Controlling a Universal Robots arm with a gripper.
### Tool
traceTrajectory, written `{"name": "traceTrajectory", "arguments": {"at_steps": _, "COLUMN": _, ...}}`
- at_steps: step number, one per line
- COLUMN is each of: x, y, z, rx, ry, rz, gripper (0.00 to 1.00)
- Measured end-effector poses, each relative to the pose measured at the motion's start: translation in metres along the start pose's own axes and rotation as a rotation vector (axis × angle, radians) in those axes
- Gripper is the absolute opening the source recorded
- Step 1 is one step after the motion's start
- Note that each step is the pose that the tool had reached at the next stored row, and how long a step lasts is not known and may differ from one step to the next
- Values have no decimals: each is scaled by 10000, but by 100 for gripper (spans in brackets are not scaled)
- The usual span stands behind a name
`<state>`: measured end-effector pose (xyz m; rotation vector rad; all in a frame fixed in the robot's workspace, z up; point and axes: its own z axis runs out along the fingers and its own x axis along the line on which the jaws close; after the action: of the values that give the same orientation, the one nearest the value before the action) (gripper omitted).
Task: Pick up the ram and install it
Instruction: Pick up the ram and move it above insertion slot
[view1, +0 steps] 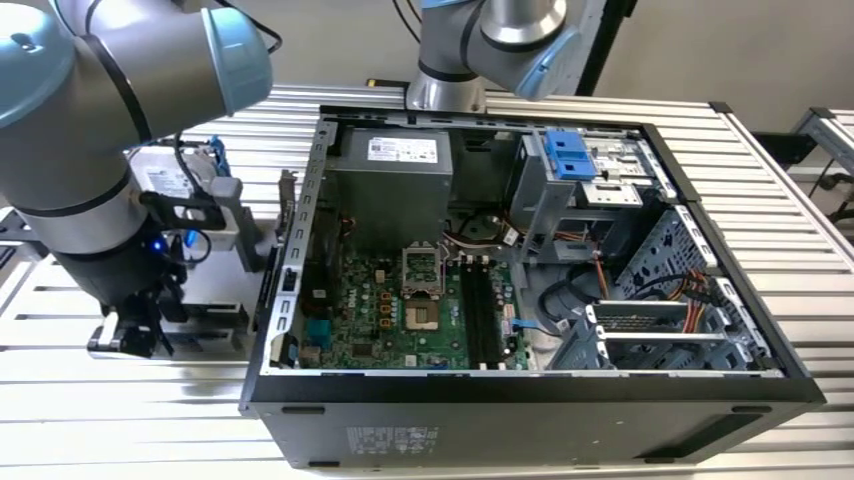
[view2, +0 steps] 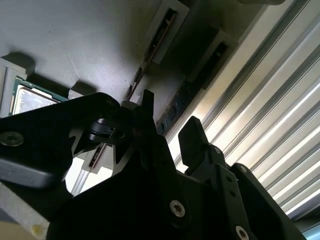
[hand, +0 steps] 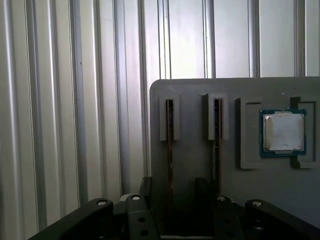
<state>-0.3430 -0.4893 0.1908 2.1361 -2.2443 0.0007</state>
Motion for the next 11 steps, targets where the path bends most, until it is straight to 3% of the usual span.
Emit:
{"name": "traceTrajectory", "arguments": {"at_steps": 9, "x": 2, "y": -1, "z": 3, "rx": 0, "ry": 0, "rz": -1, "gripper": 100}}
{"name": "traceTrajectory", "arguments": {"at_steps": 11, "x": 16, "y": -2, "z": 3, "rx": -1, "ry": -53, "rz": -4, "gripper": 100}}
